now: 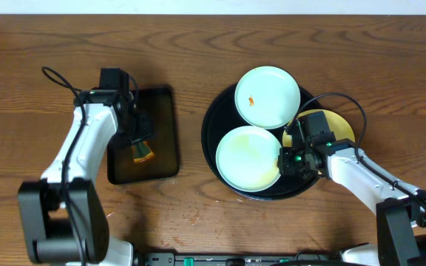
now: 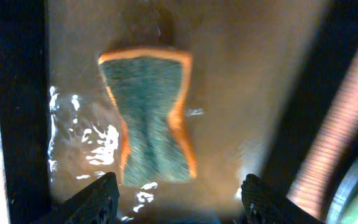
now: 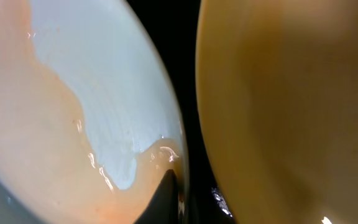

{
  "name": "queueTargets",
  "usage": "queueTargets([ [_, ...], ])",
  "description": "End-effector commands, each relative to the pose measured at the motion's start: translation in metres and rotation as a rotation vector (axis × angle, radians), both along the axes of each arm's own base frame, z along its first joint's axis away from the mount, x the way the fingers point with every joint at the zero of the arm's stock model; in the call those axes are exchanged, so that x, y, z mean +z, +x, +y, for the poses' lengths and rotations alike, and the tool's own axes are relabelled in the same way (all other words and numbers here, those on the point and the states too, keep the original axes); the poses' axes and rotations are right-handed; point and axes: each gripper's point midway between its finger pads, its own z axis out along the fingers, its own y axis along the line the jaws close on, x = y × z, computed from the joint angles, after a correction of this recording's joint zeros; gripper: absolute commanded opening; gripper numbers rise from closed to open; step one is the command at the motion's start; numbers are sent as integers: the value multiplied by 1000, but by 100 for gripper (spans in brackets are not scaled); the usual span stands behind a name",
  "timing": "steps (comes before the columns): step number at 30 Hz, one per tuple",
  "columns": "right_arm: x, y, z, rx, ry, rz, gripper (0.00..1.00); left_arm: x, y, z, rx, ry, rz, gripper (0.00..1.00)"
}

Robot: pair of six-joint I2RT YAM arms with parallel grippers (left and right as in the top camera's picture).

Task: Clean dirty plates on tray and stack at the side
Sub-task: 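Return the sponge to the black rectangular tray with the left gripper, then grasp the rim of the lower pale blue plate with the right gripper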

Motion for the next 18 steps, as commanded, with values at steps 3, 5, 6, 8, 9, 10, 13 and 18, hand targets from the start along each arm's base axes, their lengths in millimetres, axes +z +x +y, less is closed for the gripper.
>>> queueTargets([
  [3, -6, -9, -4, -17, -21, 32, 1, 30, 10, -15, -52, -18, -94, 69],
  [5, 6, -2, -6, -24, -38, -1, 1, 29, 9, -15, -52, -18, -92, 69],
  [6, 13, 1, -9, -29, -54, -19, 1, 29, 9, -15, -52, -18, -90, 69],
  [8, 37, 9, -18, -39, -104, -71, 1, 29, 9, -15, -52, -18, -89, 70],
  [9, 47, 12, -21, -35, -124, -93, 1, 29, 9, -15, -52, -18, -89, 70],
  [10, 59, 15, -25, -33, -149, -119, 1, 29, 9, -15, -52, -18, -89, 71],
  [13, 87, 23, -31, -19, -195, -189, 1, 29, 9, -15, -51, -18, -89, 79],
  [18, 121, 36, -34, -24, -274, -299, 1, 29, 9, -15, -51, -18, -89, 85],
])
